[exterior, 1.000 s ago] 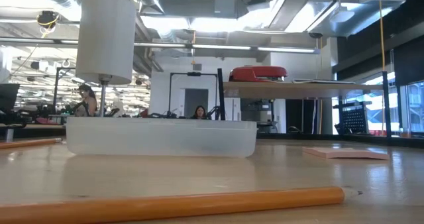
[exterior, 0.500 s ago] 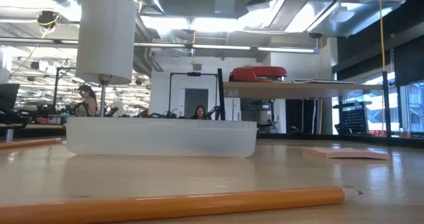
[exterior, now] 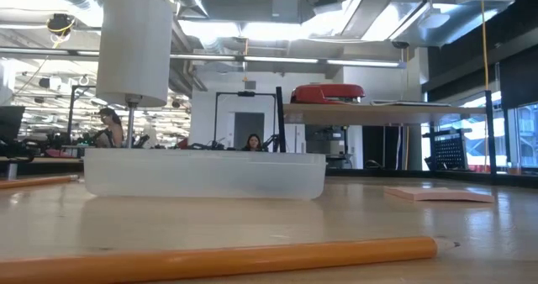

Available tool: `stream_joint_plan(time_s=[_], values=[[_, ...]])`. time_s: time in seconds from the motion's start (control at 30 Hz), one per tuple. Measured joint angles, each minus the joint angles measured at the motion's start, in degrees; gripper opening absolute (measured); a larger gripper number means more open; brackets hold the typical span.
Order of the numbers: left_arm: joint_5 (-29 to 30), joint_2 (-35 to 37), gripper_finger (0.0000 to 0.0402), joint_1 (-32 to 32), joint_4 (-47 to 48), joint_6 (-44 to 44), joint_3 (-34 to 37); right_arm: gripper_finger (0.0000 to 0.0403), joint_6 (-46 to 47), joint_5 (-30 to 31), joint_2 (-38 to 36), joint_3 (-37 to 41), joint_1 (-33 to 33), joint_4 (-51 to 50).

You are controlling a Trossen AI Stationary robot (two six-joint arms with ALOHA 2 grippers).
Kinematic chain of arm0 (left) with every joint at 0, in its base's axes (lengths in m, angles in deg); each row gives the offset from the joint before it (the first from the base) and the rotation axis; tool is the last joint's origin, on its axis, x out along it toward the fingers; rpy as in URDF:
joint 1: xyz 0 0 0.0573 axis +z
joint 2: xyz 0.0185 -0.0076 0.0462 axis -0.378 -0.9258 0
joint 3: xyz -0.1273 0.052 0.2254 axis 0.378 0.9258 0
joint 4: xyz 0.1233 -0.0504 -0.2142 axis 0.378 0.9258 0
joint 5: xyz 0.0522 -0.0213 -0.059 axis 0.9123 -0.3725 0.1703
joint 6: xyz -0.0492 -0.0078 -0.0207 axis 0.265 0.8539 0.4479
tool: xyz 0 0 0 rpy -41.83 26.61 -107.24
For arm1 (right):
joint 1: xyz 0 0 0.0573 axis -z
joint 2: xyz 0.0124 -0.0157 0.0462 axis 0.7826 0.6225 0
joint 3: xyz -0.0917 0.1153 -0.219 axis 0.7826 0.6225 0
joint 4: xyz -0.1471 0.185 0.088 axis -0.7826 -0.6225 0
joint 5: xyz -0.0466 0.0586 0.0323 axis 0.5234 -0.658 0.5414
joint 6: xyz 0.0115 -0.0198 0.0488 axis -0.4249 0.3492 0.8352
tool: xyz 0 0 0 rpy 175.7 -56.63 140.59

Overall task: Pack school essentials
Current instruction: Put the yellow crayons box into the blue supply box

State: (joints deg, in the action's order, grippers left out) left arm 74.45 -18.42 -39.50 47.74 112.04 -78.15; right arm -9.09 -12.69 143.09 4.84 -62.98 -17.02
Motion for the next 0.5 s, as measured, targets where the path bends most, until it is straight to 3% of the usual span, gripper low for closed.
stream_joint_plan(time_s=[0.5], values=[[0.0, -12.4, 0.0394, -2.7, 0.0, -3.0, 0.1, 0.0139, 0.0, 0.0, 0.0, 0.0, 0.0, 0.0]])
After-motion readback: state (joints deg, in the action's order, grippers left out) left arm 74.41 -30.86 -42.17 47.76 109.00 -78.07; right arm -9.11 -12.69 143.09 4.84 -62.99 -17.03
